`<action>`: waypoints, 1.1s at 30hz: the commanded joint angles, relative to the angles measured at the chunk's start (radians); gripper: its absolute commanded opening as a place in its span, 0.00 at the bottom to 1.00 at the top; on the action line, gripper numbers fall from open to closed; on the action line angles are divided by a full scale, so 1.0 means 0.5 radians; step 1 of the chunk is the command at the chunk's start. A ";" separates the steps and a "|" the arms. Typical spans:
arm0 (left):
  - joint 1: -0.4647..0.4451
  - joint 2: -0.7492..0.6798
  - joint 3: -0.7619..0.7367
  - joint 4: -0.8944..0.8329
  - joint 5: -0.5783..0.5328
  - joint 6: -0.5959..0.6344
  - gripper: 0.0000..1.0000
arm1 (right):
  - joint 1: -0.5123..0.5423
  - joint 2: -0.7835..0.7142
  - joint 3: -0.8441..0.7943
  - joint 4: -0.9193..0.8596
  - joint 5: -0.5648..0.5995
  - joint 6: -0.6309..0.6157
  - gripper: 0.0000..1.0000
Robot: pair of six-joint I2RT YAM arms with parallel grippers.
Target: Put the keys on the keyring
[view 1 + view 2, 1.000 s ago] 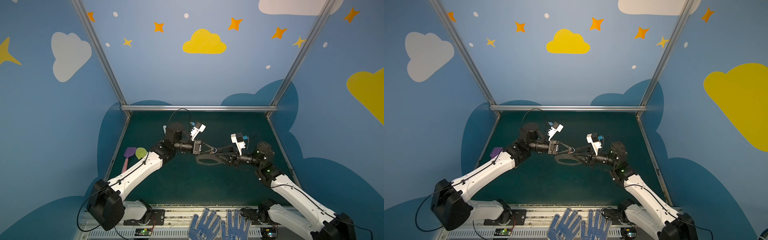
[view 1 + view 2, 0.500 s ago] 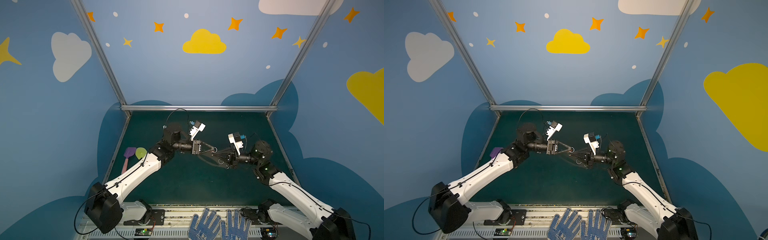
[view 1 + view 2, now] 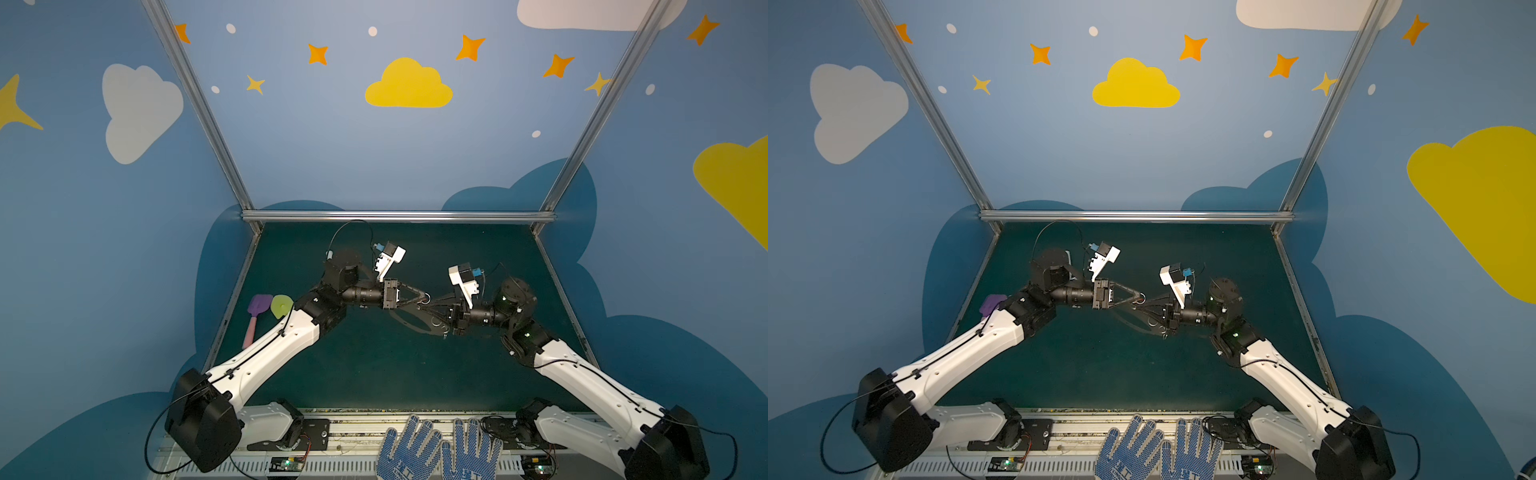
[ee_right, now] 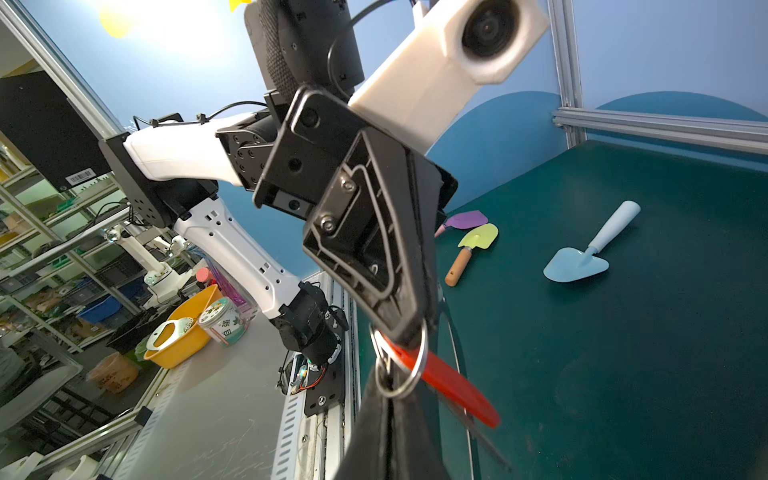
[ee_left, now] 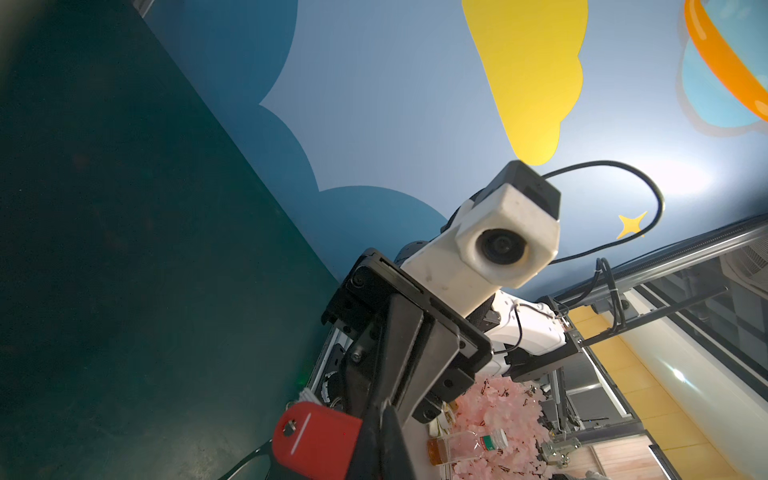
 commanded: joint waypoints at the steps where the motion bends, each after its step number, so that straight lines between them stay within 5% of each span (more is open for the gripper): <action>1: -0.003 -0.023 -0.019 0.057 -0.127 0.002 0.04 | 0.051 -0.039 0.051 -0.120 -0.018 -0.037 0.08; 2: 0.002 -0.028 -0.028 0.075 -0.124 -0.012 0.04 | 0.046 -0.046 0.041 -0.142 -0.010 -0.034 0.23; 4: 0.002 -0.025 -0.036 0.122 -0.105 -0.037 0.04 | 0.026 -0.078 0.013 -0.127 0.042 -0.015 0.37; 17: 0.039 0.031 -0.035 0.025 -0.326 -0.049 0.04 | -0.197 -0.496 -0.339 -0.186 0.655 0.085 0.59; 28: 0.118 0.087 -0.127 0.201 -0.631 -0.094 0.04 | -0.354 -0.307 -0.672 0.378 0.700 0.368 0.64; 33: 0.140 0.123 -0.107 0.268 -0.688 -0.136 0.04 | -0.379 -0.051 -0.752 0.778 0.633 0.594 0.76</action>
